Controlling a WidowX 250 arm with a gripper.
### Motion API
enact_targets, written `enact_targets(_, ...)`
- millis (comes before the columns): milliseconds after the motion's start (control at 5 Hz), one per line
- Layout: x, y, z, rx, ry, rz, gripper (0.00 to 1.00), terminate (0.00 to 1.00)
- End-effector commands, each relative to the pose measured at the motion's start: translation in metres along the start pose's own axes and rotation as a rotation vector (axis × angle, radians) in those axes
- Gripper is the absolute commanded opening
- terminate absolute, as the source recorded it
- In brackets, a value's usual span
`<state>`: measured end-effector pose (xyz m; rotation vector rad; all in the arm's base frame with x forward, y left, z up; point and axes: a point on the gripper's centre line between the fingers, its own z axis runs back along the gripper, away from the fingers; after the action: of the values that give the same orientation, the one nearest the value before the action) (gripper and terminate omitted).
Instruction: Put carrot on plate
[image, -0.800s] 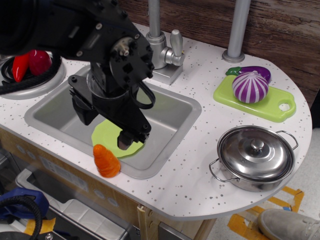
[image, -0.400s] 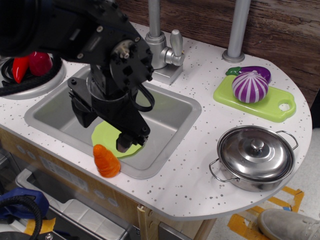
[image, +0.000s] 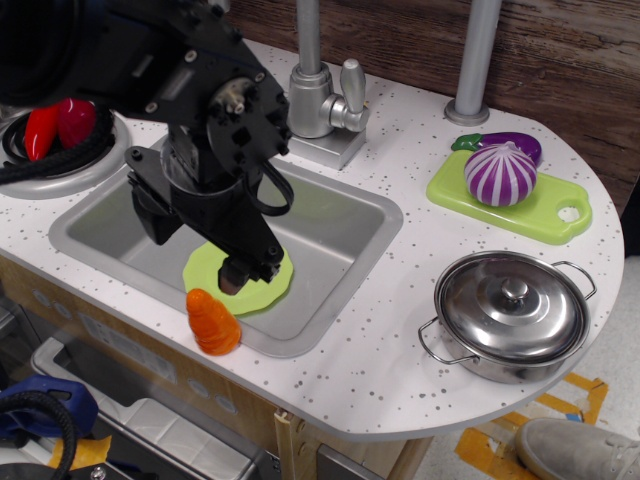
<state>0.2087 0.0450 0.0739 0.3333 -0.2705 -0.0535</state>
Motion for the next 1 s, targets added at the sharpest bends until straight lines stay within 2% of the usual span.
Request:
enact_targets(0, 0.0, -0.002, -0.014, -0.051, -0.017, 0.052, 1.0, 0.0)
enact_targets(800, -0.02, -0.018, -0.04, -0.138, -0.023, 0.118, 1.0, 0.0)
